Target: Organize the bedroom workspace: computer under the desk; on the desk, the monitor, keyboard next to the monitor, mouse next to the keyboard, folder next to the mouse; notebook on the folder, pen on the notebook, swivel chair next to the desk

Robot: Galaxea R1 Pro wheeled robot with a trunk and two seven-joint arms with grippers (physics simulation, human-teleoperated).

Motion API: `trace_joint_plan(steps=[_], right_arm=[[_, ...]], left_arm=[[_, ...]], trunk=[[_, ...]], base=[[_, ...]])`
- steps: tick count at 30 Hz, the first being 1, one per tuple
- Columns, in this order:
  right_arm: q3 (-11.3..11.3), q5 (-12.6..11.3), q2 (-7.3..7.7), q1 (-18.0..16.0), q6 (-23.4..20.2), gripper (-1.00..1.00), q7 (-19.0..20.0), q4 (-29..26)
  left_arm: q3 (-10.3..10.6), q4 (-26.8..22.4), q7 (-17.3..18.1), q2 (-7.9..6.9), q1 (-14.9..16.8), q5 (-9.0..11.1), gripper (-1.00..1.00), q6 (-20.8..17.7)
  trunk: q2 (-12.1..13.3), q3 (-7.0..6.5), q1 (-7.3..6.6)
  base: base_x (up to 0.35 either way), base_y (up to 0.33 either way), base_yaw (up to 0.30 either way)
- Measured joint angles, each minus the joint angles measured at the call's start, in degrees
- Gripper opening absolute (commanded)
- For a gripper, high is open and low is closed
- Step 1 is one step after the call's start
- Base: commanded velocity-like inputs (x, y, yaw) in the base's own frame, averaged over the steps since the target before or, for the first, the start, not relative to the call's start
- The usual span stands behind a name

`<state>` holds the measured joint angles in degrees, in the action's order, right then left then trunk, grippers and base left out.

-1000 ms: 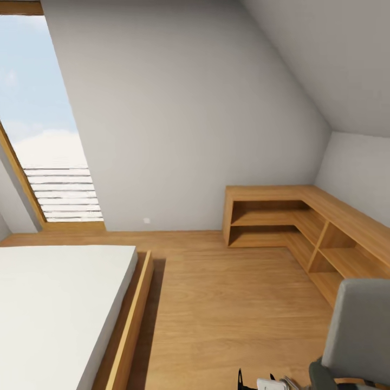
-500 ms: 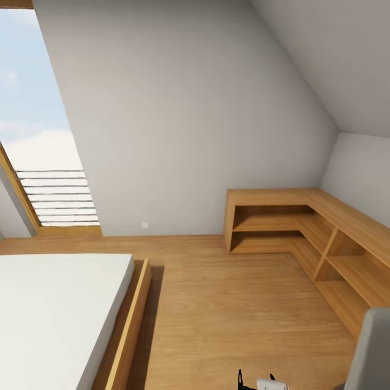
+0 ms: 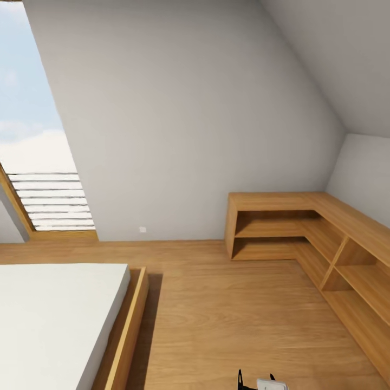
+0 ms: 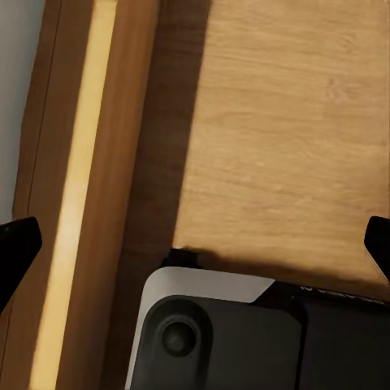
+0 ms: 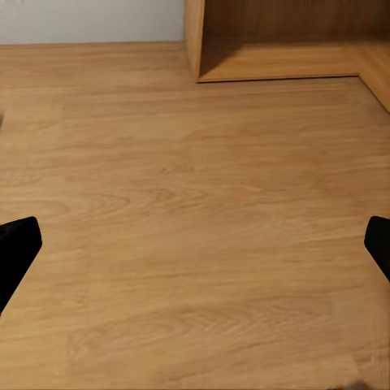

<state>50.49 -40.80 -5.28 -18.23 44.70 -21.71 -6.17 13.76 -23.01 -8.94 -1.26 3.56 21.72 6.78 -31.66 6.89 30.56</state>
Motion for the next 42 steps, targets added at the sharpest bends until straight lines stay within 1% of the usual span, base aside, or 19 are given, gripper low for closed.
trace_joint_plan(steps=[42], right_arm=[[0.0,0.01,0.01,0.0,0.0,1.0,0.05,0.02]], left_arm=[[0.08,0.0,0.0,0.09,0.0,0.08,1.0,-0.27]], trunk=[[0.0,0.0,0.0]], base=[[0.319,0.0,0.0]])
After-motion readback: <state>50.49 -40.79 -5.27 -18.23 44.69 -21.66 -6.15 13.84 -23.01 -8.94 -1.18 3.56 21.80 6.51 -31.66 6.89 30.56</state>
